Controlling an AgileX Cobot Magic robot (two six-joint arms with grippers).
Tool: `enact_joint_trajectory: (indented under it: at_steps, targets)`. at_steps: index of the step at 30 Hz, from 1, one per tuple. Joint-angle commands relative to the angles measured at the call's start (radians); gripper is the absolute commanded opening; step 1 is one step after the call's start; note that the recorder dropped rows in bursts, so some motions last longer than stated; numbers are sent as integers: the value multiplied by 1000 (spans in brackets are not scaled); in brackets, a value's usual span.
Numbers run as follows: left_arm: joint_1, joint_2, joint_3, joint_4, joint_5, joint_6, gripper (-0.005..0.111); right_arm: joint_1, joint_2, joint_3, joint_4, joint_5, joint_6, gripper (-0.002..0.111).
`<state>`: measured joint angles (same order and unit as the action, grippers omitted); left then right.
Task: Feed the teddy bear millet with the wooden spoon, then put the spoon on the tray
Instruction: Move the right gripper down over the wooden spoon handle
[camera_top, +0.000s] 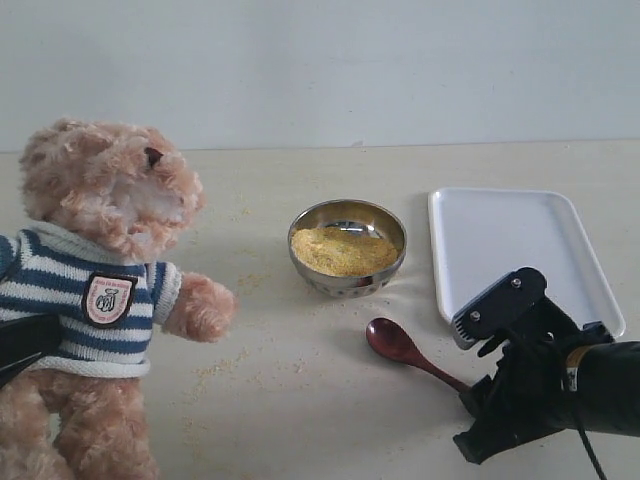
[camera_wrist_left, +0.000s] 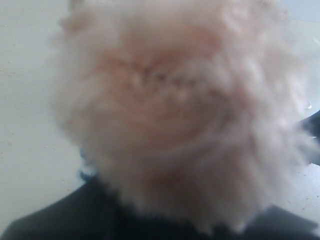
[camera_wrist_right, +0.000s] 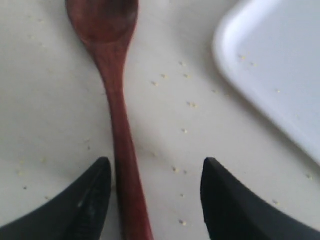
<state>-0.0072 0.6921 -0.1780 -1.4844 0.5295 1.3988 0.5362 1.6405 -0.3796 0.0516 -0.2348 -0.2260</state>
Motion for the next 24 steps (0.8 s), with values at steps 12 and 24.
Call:
enact_joint_trajectory:
  at_steps: [12, 24]
  targets:
    - [-3, -4, 5, -18, -6, 7, 5, 62, 0, -5, -23, 110, 61, 53]
    - [-3, -4, 5, -18, -2, 7, 5, 90, -4, -5, -8, 154, 64, 0]
